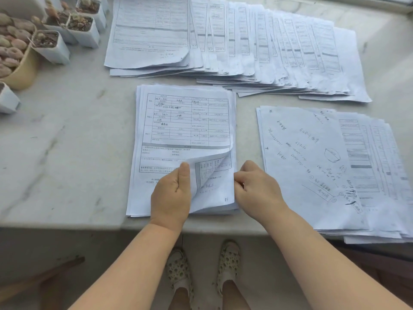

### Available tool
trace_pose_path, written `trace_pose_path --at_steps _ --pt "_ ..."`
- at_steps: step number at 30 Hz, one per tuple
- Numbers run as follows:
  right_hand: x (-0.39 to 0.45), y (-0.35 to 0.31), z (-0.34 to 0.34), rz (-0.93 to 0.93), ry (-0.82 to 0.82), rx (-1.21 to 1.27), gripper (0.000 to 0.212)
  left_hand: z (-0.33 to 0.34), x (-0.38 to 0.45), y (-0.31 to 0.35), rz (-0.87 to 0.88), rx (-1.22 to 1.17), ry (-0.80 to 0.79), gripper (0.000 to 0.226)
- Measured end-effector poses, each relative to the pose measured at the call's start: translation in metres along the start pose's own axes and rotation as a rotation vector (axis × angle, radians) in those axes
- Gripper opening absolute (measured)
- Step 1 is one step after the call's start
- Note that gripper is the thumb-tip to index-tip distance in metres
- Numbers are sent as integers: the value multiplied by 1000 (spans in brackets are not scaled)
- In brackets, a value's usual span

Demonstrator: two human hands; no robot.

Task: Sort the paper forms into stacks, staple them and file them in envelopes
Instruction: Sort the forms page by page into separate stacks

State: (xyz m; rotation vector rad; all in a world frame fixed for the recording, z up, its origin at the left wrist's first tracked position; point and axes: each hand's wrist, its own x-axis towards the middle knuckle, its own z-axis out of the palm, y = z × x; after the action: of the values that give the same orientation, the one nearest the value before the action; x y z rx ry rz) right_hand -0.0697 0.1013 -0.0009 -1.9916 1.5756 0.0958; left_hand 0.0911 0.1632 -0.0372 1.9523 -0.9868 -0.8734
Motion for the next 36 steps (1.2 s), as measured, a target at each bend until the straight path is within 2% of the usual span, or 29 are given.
trace_pose_path --at_steps 4,6,12,14,16,18,21,25,29,32,34,36 --pt "5 6 -1 31 -73 247 39 2 -3 -7 109 172 -95 36" --pt "5 8 -2 59 -110 367 40 1 -4 -10 127 158 -116 46" --pt "8 10 -8 141 -232 640 30 -1 -3 -10 137 129 -102 40" --pt "11 8 -10 150 -255 723 30 -3 -3 -11 147 117 -134 44" --pt "14 4 -10 144 -268 773 30 -7 -3 -13 164 89 -180 38" --pt "18 0 -9 140 -268 805 27 -13 -4 -14 176 53 -251 32" --pt "22 -9 -9 140 -272 846 20 -17 -4 -17 215 78 -346 43" --pt "24 -13 -11 178 -244 845 20 -12 -5 -18 252 48 -209 25" --pt "18 3 -12 292 -70 617 12 -10 -5 -16 204 65 -151 19" --pt "11 9 -10 389 -156 689 6 -10 -3 -15 189 115 -131 41" --pt "11 8 -8 433 -244 746 10 -10 -3 -15 181 122 -148 43" --pt "12 6 -6 438 -257 759 14 -10 -4 -14 186 112 -156 41"
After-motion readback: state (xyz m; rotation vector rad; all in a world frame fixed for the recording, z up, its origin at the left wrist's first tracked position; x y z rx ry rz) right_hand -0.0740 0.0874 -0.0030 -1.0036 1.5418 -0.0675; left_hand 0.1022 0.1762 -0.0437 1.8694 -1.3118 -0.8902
